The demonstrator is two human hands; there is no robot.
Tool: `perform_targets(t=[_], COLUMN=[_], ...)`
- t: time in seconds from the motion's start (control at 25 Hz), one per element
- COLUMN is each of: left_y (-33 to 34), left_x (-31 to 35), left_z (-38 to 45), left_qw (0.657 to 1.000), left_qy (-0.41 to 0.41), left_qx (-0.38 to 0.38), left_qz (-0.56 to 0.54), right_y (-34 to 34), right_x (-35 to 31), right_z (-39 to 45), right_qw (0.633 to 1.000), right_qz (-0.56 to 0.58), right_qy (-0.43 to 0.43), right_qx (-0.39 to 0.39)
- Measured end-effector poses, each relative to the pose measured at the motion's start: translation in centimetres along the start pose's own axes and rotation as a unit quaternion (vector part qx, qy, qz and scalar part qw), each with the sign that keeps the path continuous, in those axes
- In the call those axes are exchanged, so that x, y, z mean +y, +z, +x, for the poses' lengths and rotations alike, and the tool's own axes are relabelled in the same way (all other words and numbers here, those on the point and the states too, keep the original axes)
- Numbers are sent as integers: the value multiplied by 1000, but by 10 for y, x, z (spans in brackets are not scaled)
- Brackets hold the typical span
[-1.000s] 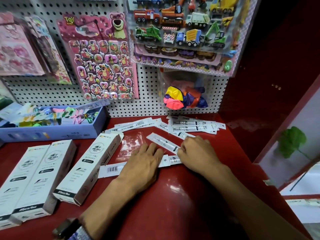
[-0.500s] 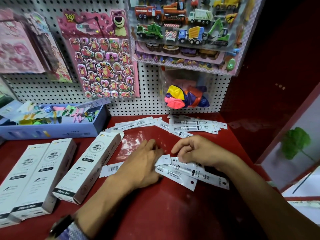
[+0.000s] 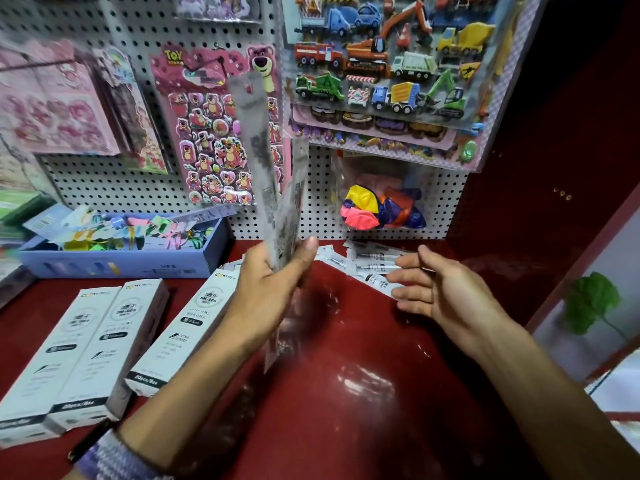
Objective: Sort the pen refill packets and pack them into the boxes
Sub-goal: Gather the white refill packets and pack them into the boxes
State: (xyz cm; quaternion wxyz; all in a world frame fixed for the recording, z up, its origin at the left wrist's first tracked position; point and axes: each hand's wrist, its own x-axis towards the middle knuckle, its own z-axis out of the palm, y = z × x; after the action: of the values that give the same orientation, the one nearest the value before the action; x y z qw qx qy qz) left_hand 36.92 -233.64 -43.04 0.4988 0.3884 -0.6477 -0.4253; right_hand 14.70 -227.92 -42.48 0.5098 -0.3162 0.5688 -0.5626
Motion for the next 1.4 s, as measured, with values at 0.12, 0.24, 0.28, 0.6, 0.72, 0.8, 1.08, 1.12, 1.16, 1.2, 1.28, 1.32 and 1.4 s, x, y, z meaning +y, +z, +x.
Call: perform_targets(t=[0.12,0.24,0.28,0.6,0.72,0.8,1.08,1.12,1.16,1.2,1.28,1.32,1.4], left_y=[-4,0,2,-2,-11,-19,-29,-28,-25,-23,-19,-20,-25], left_x=[2,-8,-6,-24,-41,-48,-47,-45,-42,-41,-40,-39,-35], left_z=[-4,-10,-11,3,6,8,9,6,2,-3,-12,-15,-21], left_qw=[999,998,997,972,921,902,892,896,900,904,911,915,927], left_qy=[37,25,25,-197,-311,-338,-339,-336,-335,-335,-323,-311,-281], left_qx=[-18,-20,-14,52,78,100,74,39,5,-16,-18,-9,8], left_qz=[-22,-57,-74,-120,-224,-251,-289,-289,-278,-264,-255,-257,-249], right_y=[21,43,49,87,87,86,91,90,89,87,86,86,91], right_x=[2,2,3,44,43,44,86,84,83,82,78,76,73], right_z=[-17,-33,-36,-52,-54,-58,-50,-48,-45,-43,-44,-46,-53], right_qw=[999,998,997,876,876,827,659,678,698,715,738,758,822], right_qz=[-23,-32,-39,-389,-372,-431,-630,-620,-609,-598,-582,-564,-488], right_qy=[-20,-26,-30,-285,-292,-234,-257,-246,-227,-211,-211,-235,-279], right_qx=[-23,-47,-53,-14,-90,-277,-321,-308,-300,-295,-269,-228,-92])
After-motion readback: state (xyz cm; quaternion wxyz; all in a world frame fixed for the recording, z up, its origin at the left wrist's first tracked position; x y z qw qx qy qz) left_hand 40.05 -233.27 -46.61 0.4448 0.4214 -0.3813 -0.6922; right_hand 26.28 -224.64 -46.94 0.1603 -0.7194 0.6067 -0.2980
